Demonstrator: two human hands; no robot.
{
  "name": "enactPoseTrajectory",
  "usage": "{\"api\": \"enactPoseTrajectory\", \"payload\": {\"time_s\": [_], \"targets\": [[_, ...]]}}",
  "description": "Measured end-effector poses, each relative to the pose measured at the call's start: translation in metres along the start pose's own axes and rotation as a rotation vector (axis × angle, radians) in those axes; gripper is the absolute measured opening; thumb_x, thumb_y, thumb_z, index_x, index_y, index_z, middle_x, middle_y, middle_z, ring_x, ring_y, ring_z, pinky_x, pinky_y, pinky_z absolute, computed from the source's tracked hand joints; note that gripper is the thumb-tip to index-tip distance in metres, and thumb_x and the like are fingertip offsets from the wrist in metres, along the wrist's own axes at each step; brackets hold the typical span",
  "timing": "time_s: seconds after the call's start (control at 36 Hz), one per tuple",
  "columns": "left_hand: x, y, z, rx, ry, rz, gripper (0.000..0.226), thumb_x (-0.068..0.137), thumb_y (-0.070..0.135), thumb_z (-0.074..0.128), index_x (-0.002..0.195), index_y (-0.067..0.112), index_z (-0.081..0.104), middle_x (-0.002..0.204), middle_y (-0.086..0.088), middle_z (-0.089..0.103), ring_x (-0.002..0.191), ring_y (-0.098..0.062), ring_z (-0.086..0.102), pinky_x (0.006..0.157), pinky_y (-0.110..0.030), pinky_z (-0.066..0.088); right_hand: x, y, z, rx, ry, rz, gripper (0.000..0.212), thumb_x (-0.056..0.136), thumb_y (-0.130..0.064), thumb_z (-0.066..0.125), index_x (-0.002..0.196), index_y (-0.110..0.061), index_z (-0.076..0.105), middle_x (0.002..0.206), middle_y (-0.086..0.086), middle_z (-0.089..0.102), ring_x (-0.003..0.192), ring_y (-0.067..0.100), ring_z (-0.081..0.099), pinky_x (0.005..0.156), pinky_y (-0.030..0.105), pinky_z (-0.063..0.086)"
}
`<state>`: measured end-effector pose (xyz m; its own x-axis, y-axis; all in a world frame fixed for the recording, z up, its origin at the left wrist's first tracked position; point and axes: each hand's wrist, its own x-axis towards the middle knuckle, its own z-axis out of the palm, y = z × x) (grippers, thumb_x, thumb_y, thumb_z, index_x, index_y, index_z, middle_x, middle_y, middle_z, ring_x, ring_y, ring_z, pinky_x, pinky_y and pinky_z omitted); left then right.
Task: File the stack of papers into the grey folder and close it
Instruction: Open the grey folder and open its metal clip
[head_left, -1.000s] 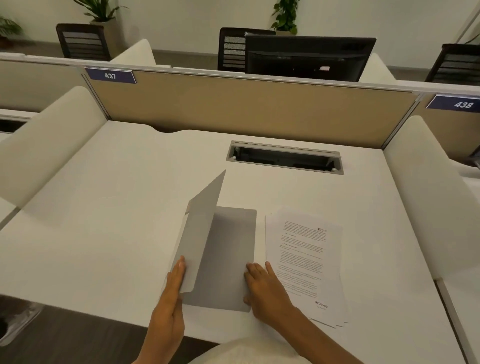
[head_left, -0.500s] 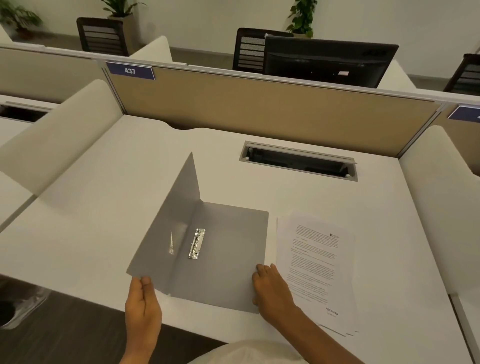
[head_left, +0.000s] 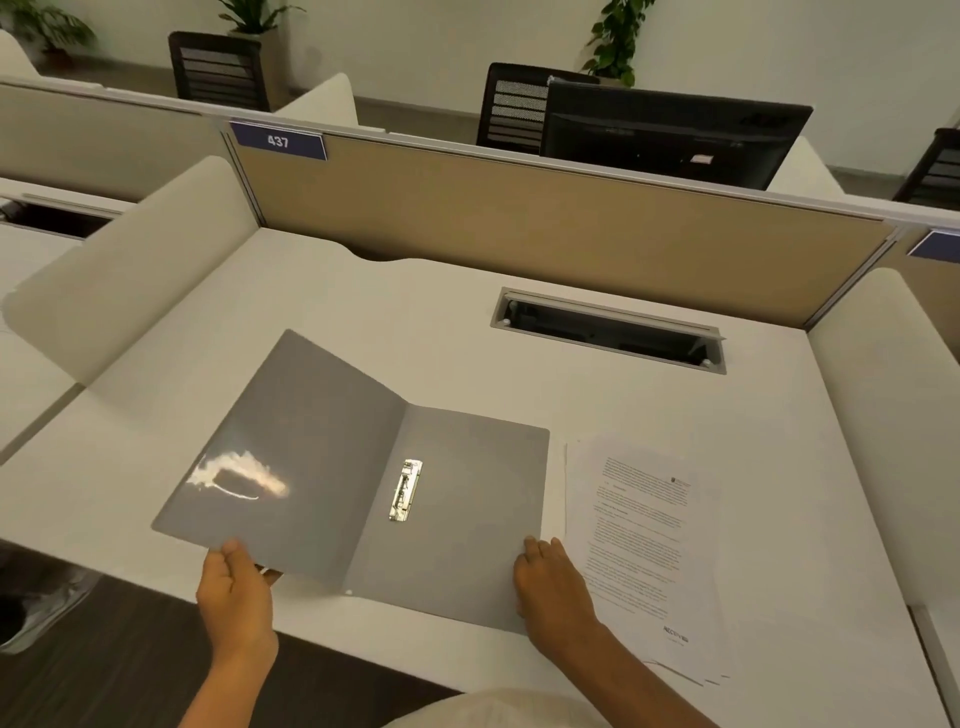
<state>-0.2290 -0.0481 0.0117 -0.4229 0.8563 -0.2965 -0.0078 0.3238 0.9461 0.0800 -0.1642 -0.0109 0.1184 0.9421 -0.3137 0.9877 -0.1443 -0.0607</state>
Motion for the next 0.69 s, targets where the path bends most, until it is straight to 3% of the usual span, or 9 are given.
{"api": "enactPoseTrajectory", "payload": {"time_s": [0.17, 0.22, 0.33, 0.44, 0.58, 0.69], "targets": [[0.024, -0.004, -0.008, 0.006, -0.004, -0.091, 0.025, 0.107, 0.032, 0.049, 0.125, 0.016, 0.058, 0.123, -0.009, 0.064, 0.111, -0.028, 0.064, 0.100, -0.051, 0.053, 0.001, 0.000, -0.001, -0.001, -0.023, 0.007, 0.067, 0.094, -0.017, 0.072, 0.151, 0.000, 0.041, 0.163, 0.022, 0.029, 0.150, 0.038, 0.031, 0.126, 0.045, 0.014], [0.029, -0.006, -0.010, 0.018, 0.005, -0.087, 0.029, 0.104, 0.028, 0.056, 0.130, 0.016, 0.057, 0.125, -0.009, 0.064, 0.113, -0.030, 0.065, 0.097, -0.054, 0.055, 0.000, -0.002, -0.002, -0.026, -0.046, 0.033, 0.067, 0.089, -0.018, 0.079, 0.146, 0.000, 0.049, 0.159, 0.023, 0.037, 0.146, 0.039, 0.039, 0.125, 0.048, 0.022], [0.039, -0.012, -0.014, 0.036, 0.029, -0.064, 0.040, 0.099, 0.021, 0.065, 0.137, 0.016, 0.054, 0.125, -0.010, 0.066, 0.111, -0.030, 0.066, 0.095, -0.056, 0.056, 0.002, -0.001, 0.011, 0.021, -0.023, 0.096, 0.078, 0.042, -0.024, 0.106, 0.112, -0.004, 0.077, 0.126, 0.019, 0.071, 0.112, 0.036, 0.071, 0.101, 0.046, 0.052], [0.050, -0.021, -0.018, 0.061, 0.049, -0.071, 0.056, 0.094, 0.020, 0.073, 0.143, 0.022, 0.047, 0.123, -0.008, 0.067, 0.115, -0.033, 0.065, 0.097, -0.058, 0.055, 0.004, 0.002, 0.013, 0.090, 0.044, 0.075, 0.088, 0.003, -0.030, 0.105, 0.084, -0.006, 0.083, 0.098, 0.015, 0.079, 0.083, 0.032, 0.078, 0.070, 0.040, 0.063], [0.057, -0.023, -0.018, 0.117, 0.082, -0.046, 0.081, 0.088, 0.016, 0.079, 0.151, 0.028, 0.029, 0.129, -0.012, 0.062, 0.117, -0.035, 0.061, 0.099, -0.059, 0.051, 0.001, 0.000, 0.008, 0.101, 0.016, 0.082, 0.088, -0.002, -0.030, 0.104, 0.080, -0.008, 0.083, 0.093, 0.013, 0.080, 0.077, 0.029, 0.077, 0.064, 0.036, 0.063], [0.064, -0.025, -0.019, 0.201, 0.091, -0.025, 0.088, 0.086, 0.015, 0.082, 0.153, 0.021, 0.025, 0.140, -0.021, 0.056, 0.125, -0.042, 0.057, 0.102, -0.062, 0.049, 0.000, 0.002, 0.010, 0.083, 0.008, 0.078, 0.092, -0.002, -0.031, 0.104, 0.084, -0.007, 0.083, 0.095, 0.013, 0.079, 0.079, 0.028, 0.077, 0.067, 0.036, 0.063]]}}
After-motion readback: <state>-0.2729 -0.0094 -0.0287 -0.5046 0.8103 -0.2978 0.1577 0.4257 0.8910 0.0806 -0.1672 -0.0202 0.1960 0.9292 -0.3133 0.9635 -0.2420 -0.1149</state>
